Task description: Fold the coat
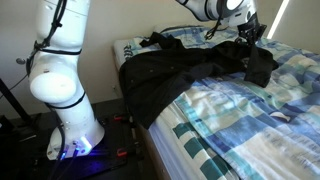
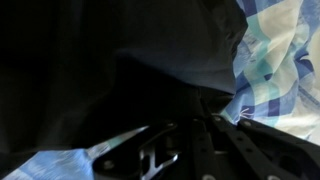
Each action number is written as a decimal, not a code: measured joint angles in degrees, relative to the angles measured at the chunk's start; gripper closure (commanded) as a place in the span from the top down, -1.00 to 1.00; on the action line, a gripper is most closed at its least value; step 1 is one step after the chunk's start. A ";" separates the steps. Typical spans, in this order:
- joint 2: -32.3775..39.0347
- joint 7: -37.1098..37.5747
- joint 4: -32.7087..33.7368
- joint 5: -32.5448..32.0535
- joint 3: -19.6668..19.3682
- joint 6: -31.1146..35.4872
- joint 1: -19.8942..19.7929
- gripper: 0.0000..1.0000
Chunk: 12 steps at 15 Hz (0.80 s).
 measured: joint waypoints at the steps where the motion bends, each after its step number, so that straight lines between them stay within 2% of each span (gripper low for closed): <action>1: -0.91 -0.25 -0.40 0.00 0.67 -0.03 -0.05 -0.99; 5: -3.69 -3.01 -2.32 1.84 4.76 -0.34 -1.09 -0.99; 9: -5.03 -10.51 -3.66 9.07 9.64 -1.49 -3.64 -0.99; 12: -5.75 -15.72 -3.90 14.18 11.83 -4.25 -5.20 -0.99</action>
